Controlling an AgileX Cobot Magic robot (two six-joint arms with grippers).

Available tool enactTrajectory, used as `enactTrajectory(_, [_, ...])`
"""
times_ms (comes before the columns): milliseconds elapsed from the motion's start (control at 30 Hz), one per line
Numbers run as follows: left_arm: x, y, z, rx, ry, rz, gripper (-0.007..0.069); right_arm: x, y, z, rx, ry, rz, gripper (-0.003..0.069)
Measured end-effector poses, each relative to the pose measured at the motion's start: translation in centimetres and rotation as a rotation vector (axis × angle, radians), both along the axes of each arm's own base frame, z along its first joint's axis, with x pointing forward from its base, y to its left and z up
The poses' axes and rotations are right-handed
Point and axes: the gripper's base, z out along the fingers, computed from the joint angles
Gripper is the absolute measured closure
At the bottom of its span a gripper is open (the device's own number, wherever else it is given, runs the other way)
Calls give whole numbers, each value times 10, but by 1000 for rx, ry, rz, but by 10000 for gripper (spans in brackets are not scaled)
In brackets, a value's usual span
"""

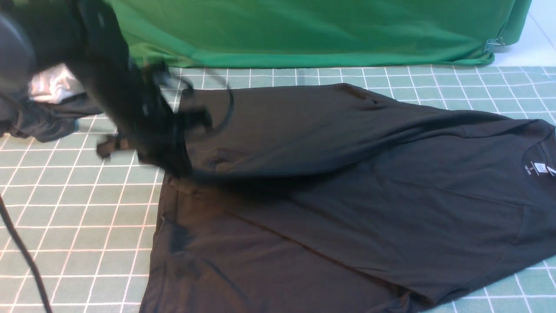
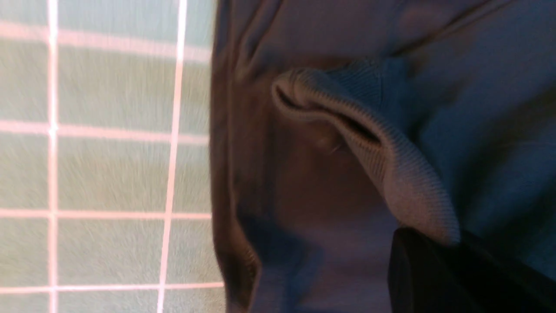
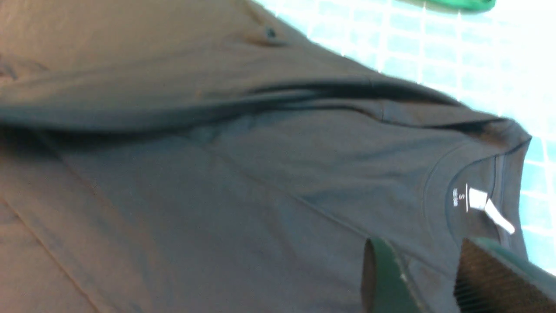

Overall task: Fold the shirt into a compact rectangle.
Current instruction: 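Fold the left side of the dark shirt inward over its body with the left gripper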

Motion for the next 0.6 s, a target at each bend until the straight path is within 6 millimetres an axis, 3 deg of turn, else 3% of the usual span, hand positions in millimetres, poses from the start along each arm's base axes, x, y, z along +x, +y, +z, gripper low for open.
enactTrajectory(100, [-11,-4,-24,8,45,-1,580,0,0,0,0,-4,-1,423])
enactTrajectory(233, [-15,-5,-30,22,50,-5,505,2,0,-1,0,2,-1,423])
enactTrajectory(400, [-15,1,-21,89,51,-33,367,5,1,-3,-2,17,-1,422])
enactTrajectory(500, [-19,7,0,149,58,-72,253,6,1,-4,-2,22,-1,422])
enactTrajectory(600, [-24,9,12,162,61,-83,210,6,1,-4,-2,22,-1,421])
